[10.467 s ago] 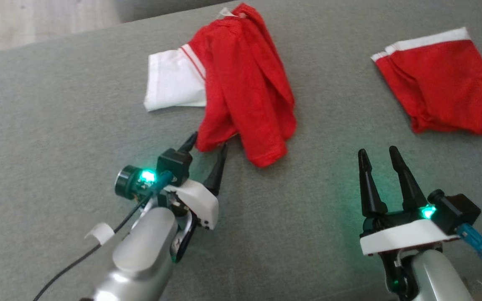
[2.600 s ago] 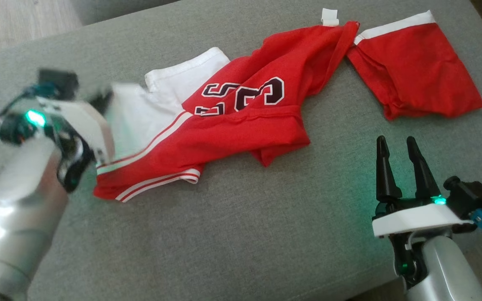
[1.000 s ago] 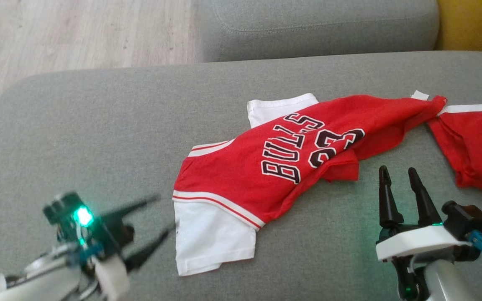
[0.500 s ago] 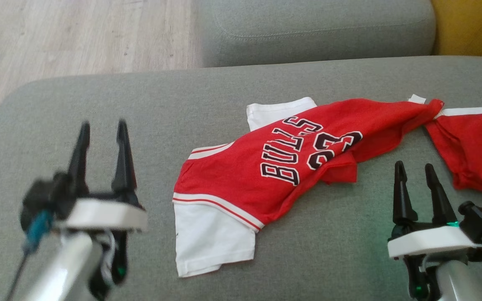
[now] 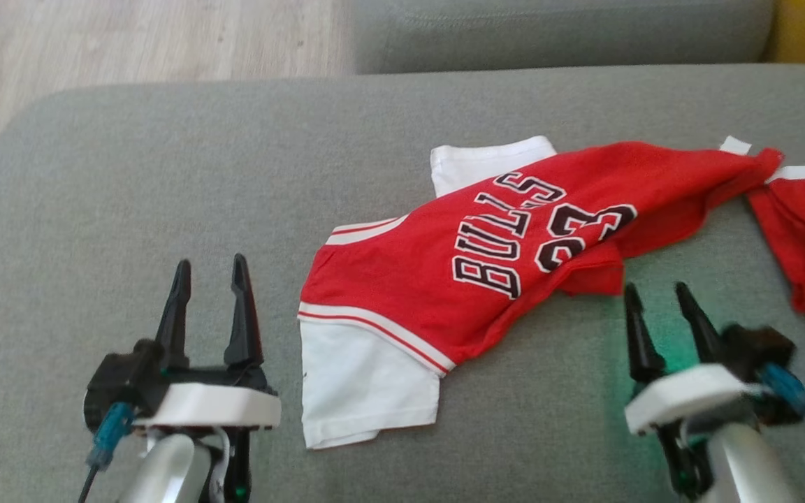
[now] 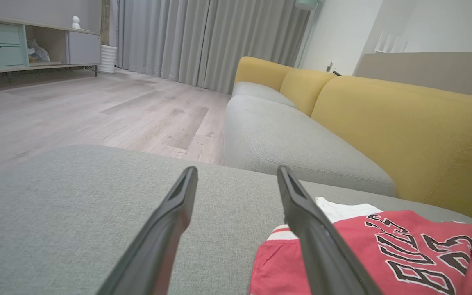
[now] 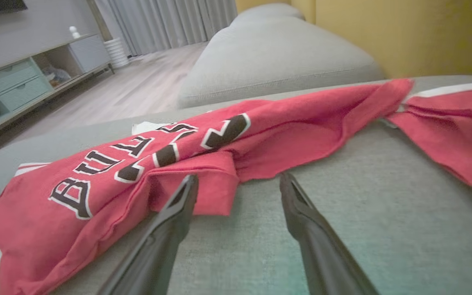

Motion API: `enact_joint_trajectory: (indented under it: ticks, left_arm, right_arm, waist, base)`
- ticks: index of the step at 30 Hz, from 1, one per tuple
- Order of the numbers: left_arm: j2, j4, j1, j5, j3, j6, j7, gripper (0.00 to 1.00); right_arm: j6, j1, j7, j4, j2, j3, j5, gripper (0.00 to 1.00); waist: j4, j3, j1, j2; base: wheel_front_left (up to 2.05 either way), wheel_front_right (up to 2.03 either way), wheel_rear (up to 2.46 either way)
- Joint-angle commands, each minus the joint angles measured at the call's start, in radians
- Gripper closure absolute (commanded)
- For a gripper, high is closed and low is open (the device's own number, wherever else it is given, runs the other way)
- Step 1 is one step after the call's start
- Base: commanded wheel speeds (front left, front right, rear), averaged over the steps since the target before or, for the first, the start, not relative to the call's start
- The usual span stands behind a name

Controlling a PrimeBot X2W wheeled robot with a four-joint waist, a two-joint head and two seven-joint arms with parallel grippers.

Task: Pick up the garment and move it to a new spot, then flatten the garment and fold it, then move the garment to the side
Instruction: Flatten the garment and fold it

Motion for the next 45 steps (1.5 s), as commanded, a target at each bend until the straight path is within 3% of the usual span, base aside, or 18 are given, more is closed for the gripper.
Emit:
enact_joint_trajectory:
  ticks: [1,8,14,15,16,26,31,39,40,41,42,45]
  left_arm:
    - [-0.007,-0.014,-0.06,0.022,0.053,-0.018,-0.009,0.0]
    - [-0.063,0.031,-0.078,0.076,0.092,-0.078,-0.009,0.0]
    - [-0.089,0.053,-0.088,0.109,0.121,-0.115,-0.009,0.0]
    - [-0.092,0.056,-0.089,0.113,0.126,-0.12,-0.009,0.0]
    - [-0.096,0.059,-0.089,0.118,0.131,-0.123,-0.009,0.0]
    - [-0.117,0.076,-0.063,0.147,0.171,-0.15,-0.009,0.0]
    - [-0.129,0.078,-0.038,0.154,0.191,-0.161,-0.009,0.0]
    - [-0.148,0.085,-0.019,0.154,0.188,-0.174,-0.009,0.0]
    - [-0.149,0.086,-0.017,0.153,0.186,-0.176,-0.01,0.0]
    - [-0.15,0.088,-0.015,0.152,0.185,-0.178,-0.01,0.0]
    - [-0.151,0.089,-0.014,0.151,0.185,-0.178,-0.01,0.0]
    - [-0.152,0.091,-0.015,0.15,0.185,-0.18,-0.01,0.0]
  right_arm:
    - [-0.001,-0.08,0.019,0.002,-0.005,0.041,-0.014,0.0]
    - [-0.001,-0.201,0.091,0.193,-0.005,0.065,-0.027,0.0]
    - [-0.001,-0.282,0.069,0.321,-0.005,0.078,-0.046,0.0]
    - [-0.001,-0.293,0.056,0.334,-0.005,0.086,-0.039,0.61]
    - [-0.001,-0.303,0.039,0.344,-0.005,0.093,-0.039,1.0]
    - [-0.001,-0.277,-0.065,0.32,-0.005,0.036,-0.071,1.0]
    - [-0.001,-0.189,-0.069,0.187,-0.005,-0.036,-0.131,1.0]
    - [-0.001,-0.033,0.085,-0.15,-0.005,-0.139,-0.278,1.0]
    - [-0.001,-0.017,0.106,-0.187,-0.005,-0.151,-0.304,0.96]
    - [-0.001,-0.002,0.122,-0.225,-0.005,-0.159,-0.329,0.12]
    - [-0.001,0.009,0.135,-0.261,-0.005,-0.164,-0.337,0.0]
    - [-0.001,0.038,0.165,-0.356,-0.005,-0.151,-0.365,0.0]
  waist:
    - [0.012,0.018,0.0,-0.0001]
    - [0.036,0.046,0.0,-0.0001]
    - [0.047,0.061,0.0,-0.0001]
    - [0.047,0.062,0.0,-0.0001]
    - [0.046,0.062,0.0,-0.0001]
    - [-0.013,0.011,0.0,-0.0001]
    - [-0.068,-0.035,0.0,-0.0001]
    - [-0.109,-0.07,0.0,-0.0001]
    - [-0.111,-0.071,0.0,-0.0001]
    - [-0.112,-0.072,0.0,-0.0001]
    - [-0.113,-0.072,0.0,-0.0001]
    - [-0.115,-0.067,0.0,-0.0001]
  base:
    - [0.0,0.0,0.0]
    - [0.0,0.0,0.0]
    - [0.0,0.0,0.0]
    - [0.0,0.0,0.0]
    - [0.0,0.0,0.0]
    - [0.0,0.0,0.0]
    - [0.0,0.0,0.0]
    - [0.0,0.0,0.0]
    - [0.0,0.0,0.0]
    - [0.0,0.0,0.0]
    - [0.0,0.0,0.0]
    - [0.0,0.0,0.0]
